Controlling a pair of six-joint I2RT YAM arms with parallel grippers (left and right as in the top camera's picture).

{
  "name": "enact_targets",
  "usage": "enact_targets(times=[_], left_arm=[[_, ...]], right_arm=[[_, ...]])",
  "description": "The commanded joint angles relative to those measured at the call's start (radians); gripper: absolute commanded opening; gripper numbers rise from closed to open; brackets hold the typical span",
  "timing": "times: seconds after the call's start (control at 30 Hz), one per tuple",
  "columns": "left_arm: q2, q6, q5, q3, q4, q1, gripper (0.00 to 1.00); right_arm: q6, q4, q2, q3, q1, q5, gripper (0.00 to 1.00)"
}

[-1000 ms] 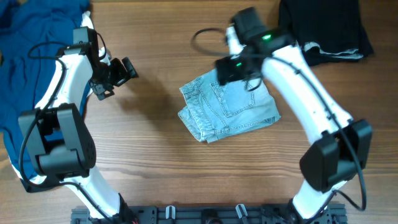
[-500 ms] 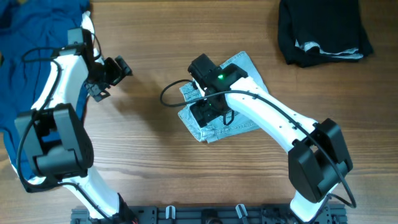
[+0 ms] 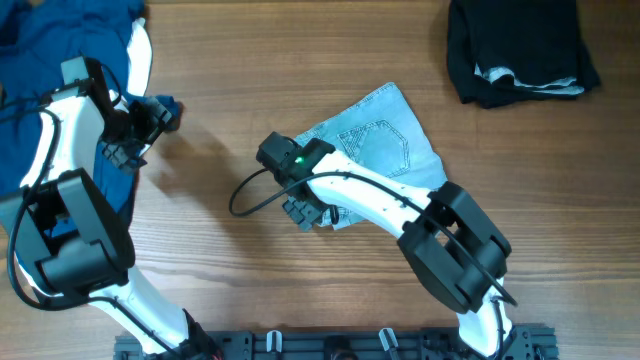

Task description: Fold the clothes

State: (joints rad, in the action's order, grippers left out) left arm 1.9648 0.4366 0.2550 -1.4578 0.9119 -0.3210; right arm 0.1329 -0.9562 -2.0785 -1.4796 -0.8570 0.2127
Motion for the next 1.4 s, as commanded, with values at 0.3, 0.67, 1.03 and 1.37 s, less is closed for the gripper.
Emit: enact_targets(times=[0.3,0.67,1.03,1.37], left_arm=[[-0.018,0.013,-0.018,-0.015,0.002,-0.002,1.00],[-0.018,0.013,-0.048,-0.014,0.008,-0.002,1.00],[-0.018,0.013,-0.048,-0.014,0.013,-0.002,1.00],[-0.018,0.013,-0.048,-0.014,0.016,-0.002,1.00]], right_arm=[[0.087,0.077,-0.219,0.003,0.078,0.286,0.66],[0.187,0.041,-0.245,-0.037,0.203,0.043,0.04],[0.073,-0.291,0.058,-0.568,0.412,-0.091,0.04],[-0.049,-0.263,0.199,-0.649,0.662,-0.166,0.04]])
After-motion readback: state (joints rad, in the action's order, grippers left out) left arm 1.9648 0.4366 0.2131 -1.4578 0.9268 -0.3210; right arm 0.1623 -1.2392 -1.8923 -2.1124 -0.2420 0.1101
